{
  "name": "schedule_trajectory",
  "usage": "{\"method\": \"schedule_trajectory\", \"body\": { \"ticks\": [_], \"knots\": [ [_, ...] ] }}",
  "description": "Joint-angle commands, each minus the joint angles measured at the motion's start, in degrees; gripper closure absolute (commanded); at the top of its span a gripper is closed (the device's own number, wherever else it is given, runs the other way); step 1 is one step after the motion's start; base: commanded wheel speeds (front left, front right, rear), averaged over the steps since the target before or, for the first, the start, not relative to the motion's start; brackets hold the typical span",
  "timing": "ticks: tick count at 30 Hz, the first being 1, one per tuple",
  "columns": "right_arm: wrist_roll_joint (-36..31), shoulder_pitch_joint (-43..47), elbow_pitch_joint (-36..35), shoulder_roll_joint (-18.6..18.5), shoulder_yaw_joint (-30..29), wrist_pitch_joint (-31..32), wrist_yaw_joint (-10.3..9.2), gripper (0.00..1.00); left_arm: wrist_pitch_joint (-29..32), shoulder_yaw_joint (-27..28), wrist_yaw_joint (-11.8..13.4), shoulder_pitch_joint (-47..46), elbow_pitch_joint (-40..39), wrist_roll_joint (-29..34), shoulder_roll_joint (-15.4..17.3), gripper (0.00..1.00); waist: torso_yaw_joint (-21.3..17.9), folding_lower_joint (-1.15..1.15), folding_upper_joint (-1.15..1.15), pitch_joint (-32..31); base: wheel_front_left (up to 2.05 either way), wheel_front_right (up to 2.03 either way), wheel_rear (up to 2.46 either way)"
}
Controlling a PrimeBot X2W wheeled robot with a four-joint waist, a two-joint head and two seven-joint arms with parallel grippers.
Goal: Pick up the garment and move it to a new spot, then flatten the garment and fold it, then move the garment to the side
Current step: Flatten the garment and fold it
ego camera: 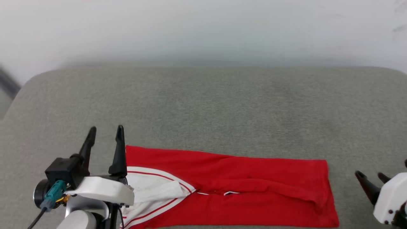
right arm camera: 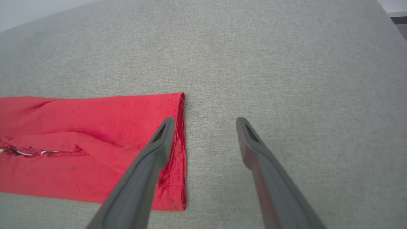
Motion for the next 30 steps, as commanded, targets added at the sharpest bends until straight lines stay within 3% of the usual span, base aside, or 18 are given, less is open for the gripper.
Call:
{"method": "schedule_trajectory", "body": {
  "ticks": [1, 8, 17, 18, 19, 20, 30],
  "knots": [
    [-0.53, -0.44, 0.67, -0.43, -0.89, 2.15, -0.02, 0.00, -0.64, -0.15, 0.65, -1.03, -1.53, 1.51, 0.08, 0.00, 1.95, 0.01, 0.00, 0.90, 0.00, 0.00, 0.00],
    [-0.26, -1.43, 3.62, 1.33, -1.00, 7.33, -0.02, 0.00, -1.32, -0.87, 1.81, -1.69, -6.56, 5.11, 0.03, 0.00, 6.16, 0.01, 0.00, 4.48, 0.00, 0.00, 0.00],
    [1.12, -3.03, 14.50, 3.77, 2.60, 9.51, 0.00, 0.00, -1.66, -1.45, 1.84, -1.88, -8.20, 6.18, -0.81, 0.00, 8.94, 0.01, 0.00, 6.83, 0.00, 0.00, 0.00],
    [1.39, -3.12, 15.18, 4.07, 2.84, 9.85, 0.06, 0.17, -1.68, -1.46, 1.90, -1.73, -8.16, 6.28, -0.69, 0.00, 9.01, 0.01, 0.00, 6.82, 0.00, 0.00, 0.00],
    [1.50, -3.08, 15.64, 4.30, 3.01, 10.35, 0.06, 0.17, -1.69, -1.45, 1.95, -1.58, -8.11, 6.29, -0.61, 0.00, 9.02, 0.01, 0.00, 6.75, 0.00, 0.00, 0.00],
    [1.48, -3.05, 15.70, 4.50, 3.50, 10.68, 0.06, 1.00, -1.69, -1.41, 2.01, -1.39, -8.02, 6.24, -0.53, 0.00, 8.95, 0.01, 0.00, 6.61, 0.00, 0.00, 0.00],
    [0.20, -4.17, 11.02, 2.40, 5.67, 9.27, -0.02, 1.00, -0.44, -2.00, 2.74, 0.24, -6.88, 6.33, 0.14, 0.00, 6.34, 0.01, 0.00, 3.01, 0.00, 0.00, 0.00]
  ]
}}
